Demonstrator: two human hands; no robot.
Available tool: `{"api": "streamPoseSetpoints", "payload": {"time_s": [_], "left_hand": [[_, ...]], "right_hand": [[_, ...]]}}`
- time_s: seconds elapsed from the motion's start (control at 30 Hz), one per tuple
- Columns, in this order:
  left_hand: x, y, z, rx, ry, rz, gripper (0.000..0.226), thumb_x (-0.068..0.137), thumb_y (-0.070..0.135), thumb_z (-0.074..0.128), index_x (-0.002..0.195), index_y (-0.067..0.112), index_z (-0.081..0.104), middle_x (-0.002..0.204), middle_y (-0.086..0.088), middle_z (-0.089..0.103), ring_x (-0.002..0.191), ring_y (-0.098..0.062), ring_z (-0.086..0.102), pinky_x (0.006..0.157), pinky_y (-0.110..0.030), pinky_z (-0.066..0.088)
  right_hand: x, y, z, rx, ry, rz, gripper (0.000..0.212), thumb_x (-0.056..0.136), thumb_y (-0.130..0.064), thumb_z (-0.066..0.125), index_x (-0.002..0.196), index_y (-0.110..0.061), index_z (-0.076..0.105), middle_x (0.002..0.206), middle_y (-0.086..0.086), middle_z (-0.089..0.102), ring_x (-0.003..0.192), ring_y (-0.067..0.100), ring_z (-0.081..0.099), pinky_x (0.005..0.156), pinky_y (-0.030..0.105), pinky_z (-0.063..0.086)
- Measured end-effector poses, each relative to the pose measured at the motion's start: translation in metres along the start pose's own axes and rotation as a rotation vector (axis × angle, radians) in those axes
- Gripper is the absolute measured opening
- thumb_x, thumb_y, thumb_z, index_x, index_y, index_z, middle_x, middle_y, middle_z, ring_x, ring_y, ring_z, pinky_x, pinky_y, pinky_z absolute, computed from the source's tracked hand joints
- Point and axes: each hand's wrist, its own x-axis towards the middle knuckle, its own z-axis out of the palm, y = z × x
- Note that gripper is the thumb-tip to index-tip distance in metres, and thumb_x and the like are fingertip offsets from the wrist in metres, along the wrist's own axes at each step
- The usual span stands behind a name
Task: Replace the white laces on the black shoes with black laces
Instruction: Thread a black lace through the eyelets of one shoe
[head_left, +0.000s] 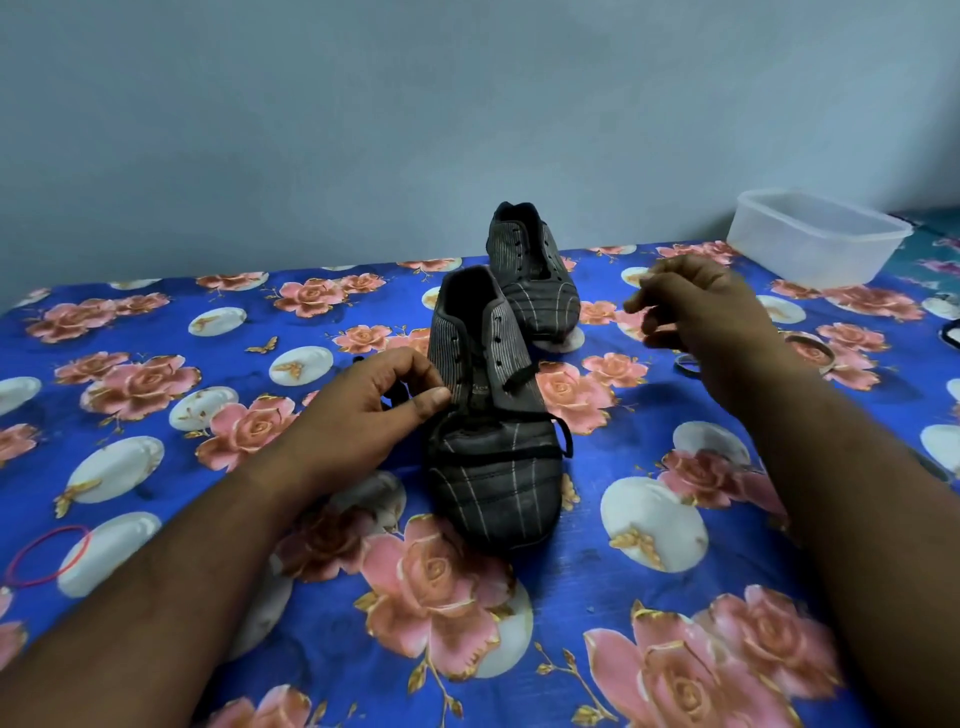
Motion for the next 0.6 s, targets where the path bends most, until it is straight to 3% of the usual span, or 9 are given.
{"api": "streamPoseSetpoints", "payload": {"time_s": [0.1, 0.2, 0.27, 0.33, 0.47, 0.6], "left_hand": [[-0.001, 0.002, -0.001, -0.025, -0.016, 0.001, 0.020, 0.092, 0.042, 0.064, 0.094, 0.022, 0.065, 0.089, 0.007, 0.067, 0.086, -0.014, 0.062, 0.078, -0.030, 0.049], [-0.002, 0.003, -0.001, -0.035, -0.026, -0.002, 0.021, 0.088, 0.042, 0.065, 0.094, 0.022, 0.065, 0.088, 0.004, 0.067, 0.082, -0.013, 0.061, 0.076, -0.028, 0.050], [-0.001, 0.001, -0.002, -0.040, -0.037, -0.006, 0.016, 0.090, 0.037, 0.069, 0.094, 0.022, 0.065, 0.088, 0.002, 0.065, 0.079, -0.010, 0.060, 0.075, -0.029, 0.050], [-0.001, -0.001, -0.003, -0.051, -0.044, -0.009, 0.015, 0.091, 0.035, 0.073, 0.094, 0.023, 0.066, 0.087, 0.001, 0.064, 0.078, -0.010, 0.058, 0.075, -0.033, 0.051], [0.000, -0.001, -0.002, -0.079, -0.055, -0.005, 0.017, 0.090, 0.036, 0.074, 0.093, 0.021, 0.066, 0.086, -0.003, 0.064, 0.075, -0.009, 0.057, 0.074, -0.036, 0.051], [0.000, -0.002, -0.002, -0.034, -0.055, 0.013, 0.022, 0.090, 0.041, 0.072, 0.092, 0.020, 0.067, 0.087, -0.002, 0.064, 0.079, -0.018, 0.060, 0.078, -0.043, 0.052]], "right_hand": [[0.002, 0.007, 0.000, -0.164, -0.027, -0.123, 0.005, 0.098, -0.018, 0.063, 0.095, -0.018, 0.066, 0.075, -0.006, 0.071, 0.063, 0.009, 0.054, 0.066, 0.031, 0.046], [-0.016, 0.001, 0.024, -0.253, -0.328, -0.263, 0.015, 0.095, -0.027, 0.067, 0.106, -0.017, 0.071, 0.086, -0.006, 0.072, 0.070, -0.004, 0.059, 0.069, 0.016, 0.046], [-0.028, -0.001, 0.039, -0.358, -0.492, -0.389, 0.024, 0.090, -0.033, 0.070, 0.107, -0.017, 0.074, 0.091, -0.001, 0.072, 0.075, -0.002, 0.059, 0.070, 0.013, 0.044], [-0.034, 0.000, 0.049, -0.436, -0.562, -0.523, 0.016, 0.090, -0.029, 0.074, 0.102, -0.018, 0.074, 0.089, -0.003, 0.067, 0.079, 0.003, 0.057, 0.070, 0.012, 0.042], [-0.034, 0.000, 0.051, -0.438, -0.557, -0.574, 0.007, 0.092, -0.020, 0.073, 0.089, -0.020, 0.067, 0.083, -0.006, 0.062, 0.078, 0.005, 0.054, 0.068, 0.015, 0.040], [-0.020, 0.001, 0.034, -0.380, -0.404, -0.419, 0.011, 0.095, -0.018, 0.069, 0.088, -0.023, 0.064, 0.078, -0.009, 0.065, 0.070, -0.001, 0.056, 0.070, 0.016, 0.044]]}}
